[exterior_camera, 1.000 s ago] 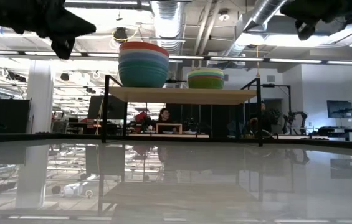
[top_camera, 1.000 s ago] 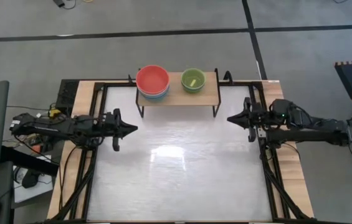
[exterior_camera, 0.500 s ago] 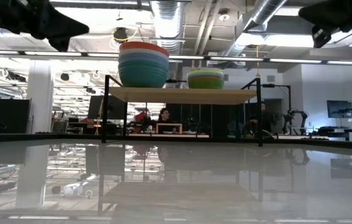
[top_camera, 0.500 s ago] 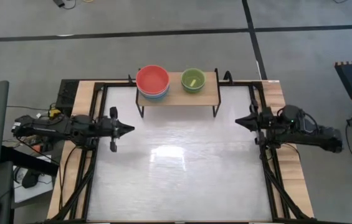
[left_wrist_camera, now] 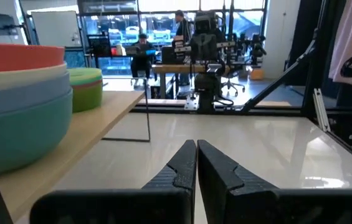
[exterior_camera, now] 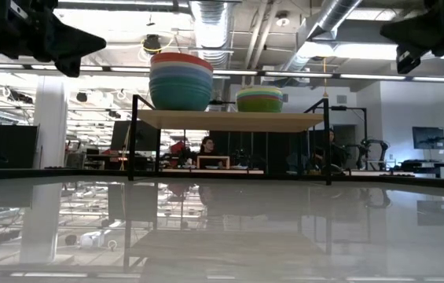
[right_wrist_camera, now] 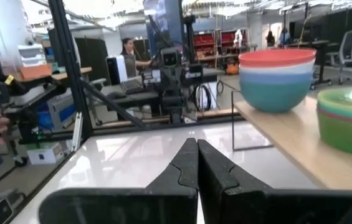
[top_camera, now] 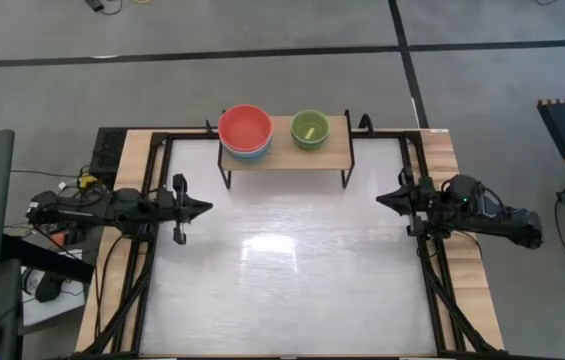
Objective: Place and stack bowls onto a shelf
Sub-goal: Return to Home Position
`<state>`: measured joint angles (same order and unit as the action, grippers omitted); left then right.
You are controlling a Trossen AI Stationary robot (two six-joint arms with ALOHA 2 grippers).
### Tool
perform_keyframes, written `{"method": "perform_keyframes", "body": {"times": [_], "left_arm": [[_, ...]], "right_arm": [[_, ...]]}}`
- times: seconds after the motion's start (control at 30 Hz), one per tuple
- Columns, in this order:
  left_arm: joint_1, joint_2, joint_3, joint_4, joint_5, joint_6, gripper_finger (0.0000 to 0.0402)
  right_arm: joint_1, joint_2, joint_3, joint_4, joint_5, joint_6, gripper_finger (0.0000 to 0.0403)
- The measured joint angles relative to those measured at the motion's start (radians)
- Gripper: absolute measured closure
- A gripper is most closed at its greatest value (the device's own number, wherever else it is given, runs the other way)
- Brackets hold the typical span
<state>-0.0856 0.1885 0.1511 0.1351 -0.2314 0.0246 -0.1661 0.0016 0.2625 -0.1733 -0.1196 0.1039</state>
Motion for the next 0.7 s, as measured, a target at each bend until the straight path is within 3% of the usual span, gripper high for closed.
{"method": "perform_keyframes", "body": {"times": [0.3,0.5,0.7], "left_arm": [[0.000,-0.008,-0.019,0.002,0.000,0.016,0.0401],[0.000,-0.008,-0.023,-0.041,0.001,0.020,0.0401],[0.000,-0.008,-0.134,0.103,0.017,-0.025,0.0401]], "right_arm": [[0.012,0.001,-0.049,0.023,-0.041,0.070,0.0383],[0.058,0.001,-0.119,0.151,-0.040,0.091,0.0383],[0.068,0.000,-0.158,0.161,-0.039,0.111,0.0383]]}}
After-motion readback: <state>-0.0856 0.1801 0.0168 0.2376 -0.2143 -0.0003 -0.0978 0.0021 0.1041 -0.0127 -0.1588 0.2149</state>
